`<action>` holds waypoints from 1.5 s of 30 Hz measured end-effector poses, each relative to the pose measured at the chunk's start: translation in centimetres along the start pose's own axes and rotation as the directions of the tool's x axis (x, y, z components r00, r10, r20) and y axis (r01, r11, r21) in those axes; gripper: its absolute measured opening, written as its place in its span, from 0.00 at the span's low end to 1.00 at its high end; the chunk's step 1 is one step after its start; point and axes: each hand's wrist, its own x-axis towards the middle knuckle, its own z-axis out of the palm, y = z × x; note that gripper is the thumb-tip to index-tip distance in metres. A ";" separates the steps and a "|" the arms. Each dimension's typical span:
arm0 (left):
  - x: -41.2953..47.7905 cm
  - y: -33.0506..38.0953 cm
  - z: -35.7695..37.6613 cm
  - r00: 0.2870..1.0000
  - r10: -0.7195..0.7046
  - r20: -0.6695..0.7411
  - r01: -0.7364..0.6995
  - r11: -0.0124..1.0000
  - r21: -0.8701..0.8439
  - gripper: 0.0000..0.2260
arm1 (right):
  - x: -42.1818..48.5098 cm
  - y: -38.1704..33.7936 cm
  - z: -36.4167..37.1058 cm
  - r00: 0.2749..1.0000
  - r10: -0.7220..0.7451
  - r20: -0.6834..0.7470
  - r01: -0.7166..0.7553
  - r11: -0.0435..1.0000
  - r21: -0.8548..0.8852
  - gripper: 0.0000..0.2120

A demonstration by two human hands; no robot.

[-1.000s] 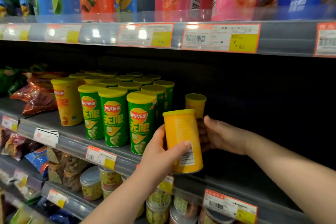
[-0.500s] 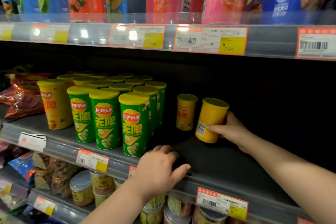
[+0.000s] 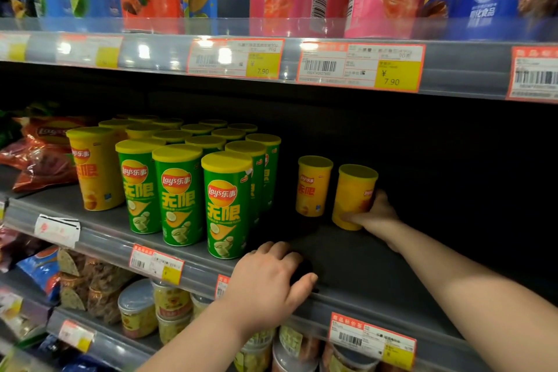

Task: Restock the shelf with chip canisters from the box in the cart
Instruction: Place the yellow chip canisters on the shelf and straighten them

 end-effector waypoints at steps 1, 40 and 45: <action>0.0 0.0 0.1 1.000 0.002 -0.007 -0.002 1.000 0.008 0.20 | 0.0 0.0 0.2 1.000 0.015 -0.025 -0.015 1.000 0.005 0.46; 0.2 -0.2 -0.5 0.991 0.020 0.133 -0.018 1.000 -0.019 0.22 | -5.6 -1.2 0.6 1.000 -0.021 0.000 0.019 0.929 -0.369 0.26; 0.4 -0.2 -1.9 0.950 0.025 0.311 0.002 0.996 -0.086 0.33 | -10.5 -2.6 0.7 0.993 -0.109 0.048 0.113 0.729 -0.675 0.21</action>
